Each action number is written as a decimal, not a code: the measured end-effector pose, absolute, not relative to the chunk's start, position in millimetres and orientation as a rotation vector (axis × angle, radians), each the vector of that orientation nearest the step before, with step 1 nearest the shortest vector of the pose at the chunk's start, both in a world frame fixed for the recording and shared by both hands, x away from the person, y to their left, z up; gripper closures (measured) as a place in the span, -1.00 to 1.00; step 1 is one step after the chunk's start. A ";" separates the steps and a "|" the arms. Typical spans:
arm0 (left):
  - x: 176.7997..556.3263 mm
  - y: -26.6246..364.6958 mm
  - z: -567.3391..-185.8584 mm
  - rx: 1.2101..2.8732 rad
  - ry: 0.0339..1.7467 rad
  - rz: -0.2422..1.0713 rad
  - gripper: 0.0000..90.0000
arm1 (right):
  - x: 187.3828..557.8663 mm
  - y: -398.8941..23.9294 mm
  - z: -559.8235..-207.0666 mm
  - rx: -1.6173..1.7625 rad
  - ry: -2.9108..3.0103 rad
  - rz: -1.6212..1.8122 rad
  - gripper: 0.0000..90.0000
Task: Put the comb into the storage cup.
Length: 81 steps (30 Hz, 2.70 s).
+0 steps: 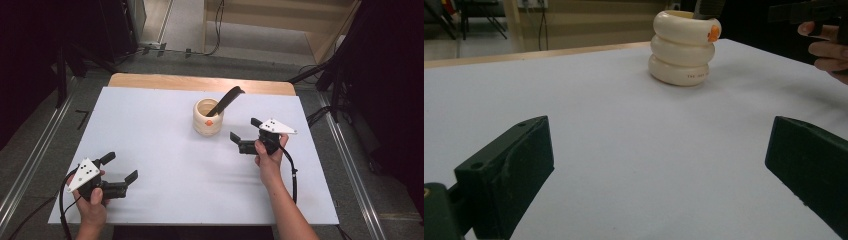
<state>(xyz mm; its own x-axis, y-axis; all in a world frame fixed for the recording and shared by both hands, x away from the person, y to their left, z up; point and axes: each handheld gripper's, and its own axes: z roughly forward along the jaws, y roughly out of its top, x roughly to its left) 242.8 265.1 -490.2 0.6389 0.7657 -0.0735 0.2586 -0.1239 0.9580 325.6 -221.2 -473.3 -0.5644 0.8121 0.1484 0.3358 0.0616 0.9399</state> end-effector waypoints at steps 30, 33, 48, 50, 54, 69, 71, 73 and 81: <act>242.6 264.6 -490.2 1.692 0.847 0.542 -1.00 | 282.4 -267.2 -479.9 1.147 1.899 1.461 -1.00; 242.5 264.7 -490.2 1.692 0.846 0.544 -1.00 | 276.6 -272.4 -481.9 1.150 1.890 1.461 -1.00; 242.2 264.7 -490.3 1.696 0.845 0.545 -1.00 | 247.1 -303.1 -496.2 1.203 1.851 1.423 -1.00; 242.0 264.7 -490.3 1.695 0.845 0.544 -1.00 | 243.2 -307.6 -497.0 1.214 1.841 1.423 -1.00; 242.0 264.4 -490.3 1.696 0.846 0.544 -1.00 | 235.8 -316.5 -496.4 1.222 1.826 1.413 -1.00; 242.1 264.2 -490.4 1.698 0.845 0.547 -1.00 | 207.8 -348.7 -501.0 1.270 1.778 1.385 -1.00; 242.0 263.9 -490.5 1.698 0.846 0.546 -1.00 | 204.3 -353.0 -502.2 1.281 1.771 1.379 -1.00; 242.0 264.0 -490.4 1.698 0.845 0.547 -1.00 | 201.0 -357.1 -503.8 1.289 1.763 1.377 -1.00; 241.8 263.6 -490.5 1.702 0.843 0.548 -1.00 | 189.4 -373.0 -510.1 1.318 1.742 1.352 -1.00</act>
